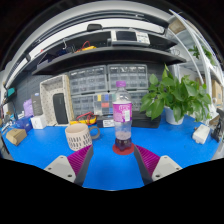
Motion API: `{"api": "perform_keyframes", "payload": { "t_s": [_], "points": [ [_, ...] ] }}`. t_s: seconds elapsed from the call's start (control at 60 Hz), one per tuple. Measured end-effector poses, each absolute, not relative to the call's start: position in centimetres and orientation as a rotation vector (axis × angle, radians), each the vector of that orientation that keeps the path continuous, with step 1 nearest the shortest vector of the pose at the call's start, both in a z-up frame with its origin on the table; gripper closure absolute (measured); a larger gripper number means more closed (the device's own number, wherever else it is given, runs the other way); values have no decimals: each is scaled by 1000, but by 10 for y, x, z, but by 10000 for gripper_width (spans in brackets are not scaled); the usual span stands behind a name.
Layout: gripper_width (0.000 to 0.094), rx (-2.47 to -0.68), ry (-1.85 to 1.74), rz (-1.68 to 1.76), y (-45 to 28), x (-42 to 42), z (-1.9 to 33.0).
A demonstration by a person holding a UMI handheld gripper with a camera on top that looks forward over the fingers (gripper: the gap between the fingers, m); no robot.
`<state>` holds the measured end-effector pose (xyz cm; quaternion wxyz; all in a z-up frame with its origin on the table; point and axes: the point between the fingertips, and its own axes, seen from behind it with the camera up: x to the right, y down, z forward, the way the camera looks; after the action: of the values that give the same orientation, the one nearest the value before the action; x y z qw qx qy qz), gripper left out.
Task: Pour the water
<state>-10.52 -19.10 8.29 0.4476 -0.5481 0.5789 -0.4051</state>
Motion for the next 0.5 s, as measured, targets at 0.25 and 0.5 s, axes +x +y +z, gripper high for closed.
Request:
{"api": "perform_keyframes", "payload": {
  "t_s": [0.25, 0.5],
  "points": [
    [100, -1371, 1411, -1042, -179, -117, 102],
    [103, -1380, 1393, -1067, -172, -126, 118]
  ]
}}
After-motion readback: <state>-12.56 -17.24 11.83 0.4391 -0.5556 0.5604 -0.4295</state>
